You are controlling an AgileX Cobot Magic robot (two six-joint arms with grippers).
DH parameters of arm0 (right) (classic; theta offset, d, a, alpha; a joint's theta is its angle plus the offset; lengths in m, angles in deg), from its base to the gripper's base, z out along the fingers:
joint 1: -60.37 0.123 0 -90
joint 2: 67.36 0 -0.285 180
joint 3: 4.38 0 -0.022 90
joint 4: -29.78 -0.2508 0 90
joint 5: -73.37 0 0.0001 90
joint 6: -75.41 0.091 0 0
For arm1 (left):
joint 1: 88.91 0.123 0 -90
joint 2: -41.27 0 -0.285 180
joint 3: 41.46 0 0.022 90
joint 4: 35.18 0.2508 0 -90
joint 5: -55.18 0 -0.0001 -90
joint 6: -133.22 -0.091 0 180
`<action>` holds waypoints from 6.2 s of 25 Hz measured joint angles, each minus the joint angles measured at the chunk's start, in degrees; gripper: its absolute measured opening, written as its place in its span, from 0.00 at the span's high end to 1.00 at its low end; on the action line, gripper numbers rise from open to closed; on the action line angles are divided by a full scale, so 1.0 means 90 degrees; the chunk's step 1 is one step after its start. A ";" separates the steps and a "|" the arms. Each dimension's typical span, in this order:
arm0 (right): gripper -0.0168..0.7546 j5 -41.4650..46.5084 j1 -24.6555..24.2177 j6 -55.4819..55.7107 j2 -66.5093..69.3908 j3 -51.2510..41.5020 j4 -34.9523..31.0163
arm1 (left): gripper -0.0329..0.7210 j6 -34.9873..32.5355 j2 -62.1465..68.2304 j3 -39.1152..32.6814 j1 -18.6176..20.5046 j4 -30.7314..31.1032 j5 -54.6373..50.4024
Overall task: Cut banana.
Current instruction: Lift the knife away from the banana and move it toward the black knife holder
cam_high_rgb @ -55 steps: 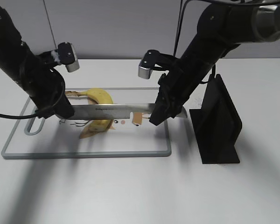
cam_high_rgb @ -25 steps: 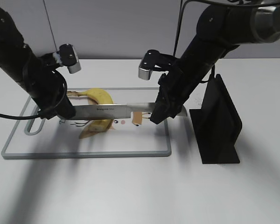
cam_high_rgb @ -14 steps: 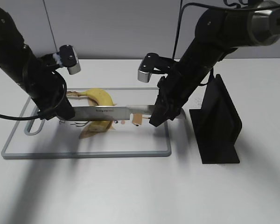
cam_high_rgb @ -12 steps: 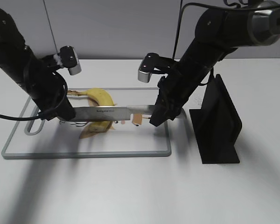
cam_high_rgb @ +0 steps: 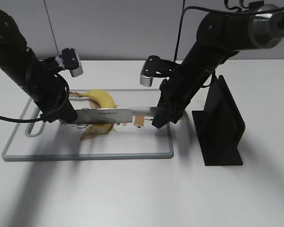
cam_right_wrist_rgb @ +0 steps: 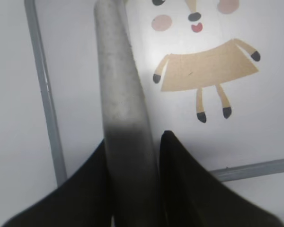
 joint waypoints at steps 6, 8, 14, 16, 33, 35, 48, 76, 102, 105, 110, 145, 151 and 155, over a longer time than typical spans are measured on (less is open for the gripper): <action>0.69 -0.0170 0.0000 -0.0262 0.0125 0.0012 0.0029 | 0.89 0.0012 0.0024 0.0029 0.0000 0.0052 0.0029; 0.69 -0.0245 0.0000 -0.0323 0.0145 0.0012 0.0050 | 0.89 0.0019 0.0024 0.0029 -0.0007 0.0052 0.0057; 0.69 -0.0443 0.0006 -0.0506 0.0159 -0.0024 0.0138 | 0.90 0.0019 -0.0073 -0.0439 -0.0192 0.0154 0.0795; 0.69 -0.0667 0.0015 -0.0556 0.0212 -0.0143 0.0180 | 0.90 0.0026 -0.0043 -0.0623 -0.0285 0.0185 0.1213; 0.70 -0.0926 0.0047 -0.0722 0.0151 -0.0388 0.0084 | 0.91 0.0026 -0.0052 -0.0731 -0.0375 0.0305 0.1422; 0.70 -0.0910 0.0055 -0.0722 0.0122 -0.0400 0.0084 | 0.91 0.0046 -0.0080 -0.0737 -0.0380 0.0362 0.1377; 0.70 -0.0689 0.0098 -0.0697 -0.0196 -0.0436 0.0056 | 0.92 0.0126 -0.0496 -0.0808 -0.0387 0.0565 0.1099; 0.75 -0.0319 0.0064 -0.1551 -0.0539 -0.0440 -0.0390 | 0.12 0.0887 -0.1701 -0.0823 -0.0183 0.0567 0.0958; 0.75 0.0242 0.0064 0.0688 -0.2503 -0.0450 -0.0415 | 0.17 0.5431 -0.3744 -0.0834 0.0764 0.2667 0.0602; 0.75 0.0356 0.0064 0.1565 -0.2731 -0.0450 -0.0345 | 0.17 0.6068 -0.3985 -0.0841 0.0764 0.3028 0.0272; 0.75 0.0655 0.0064 0.3418 -0.3066 -0.0455 -0.0064 | 0.17 0.6996 -0.4426 -0.1184 0.0764 0.3216 0.0081; 0.75 -0.0554 0.0064 0.8497 -0.6887 -0.3867 0.2628 | 0.17 0.7241 -1.0852 -0.4298 0.0764 0.2508 -0.1703; 0.75 -0.0752 0.0064 0.8949 -0.7049 -0.4102 0.2985 | 0.18 0.7241 -1.1770 -0.4794 0.0764 0.2423 -0.1399; 0.75 -0.0965 0.0064 0.9159 -0.7049 -0.4300 0.2996 | 0.20 0.7241 -1.2212 -0.4879 0.0764 0.2423 -0.1215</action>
